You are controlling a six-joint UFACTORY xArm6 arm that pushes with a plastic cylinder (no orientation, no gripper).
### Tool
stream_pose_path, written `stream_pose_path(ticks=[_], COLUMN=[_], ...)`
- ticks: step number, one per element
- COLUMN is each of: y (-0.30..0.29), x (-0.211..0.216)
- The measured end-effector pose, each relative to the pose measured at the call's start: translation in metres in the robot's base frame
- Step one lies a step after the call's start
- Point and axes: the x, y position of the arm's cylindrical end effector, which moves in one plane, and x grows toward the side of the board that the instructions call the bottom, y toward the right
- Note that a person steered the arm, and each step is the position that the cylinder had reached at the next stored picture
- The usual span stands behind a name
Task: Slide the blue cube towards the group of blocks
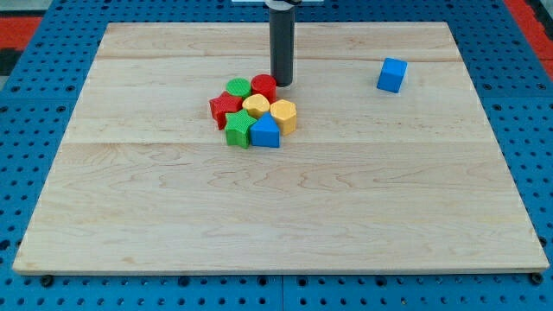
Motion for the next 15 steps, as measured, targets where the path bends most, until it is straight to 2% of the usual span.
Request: stream_pose_path(ticks=[2, 3, 4, 5, 6, 7, 8, 9, 15], y=[0.0, 0.0, 0.024, 0.092, 0.18, 0.217, 0.21, 0.185, 0.058], x=[0.008, -0.003, -0.057, -0.076, -0.071, -0.049, -0.023, -0.017, -0.031])
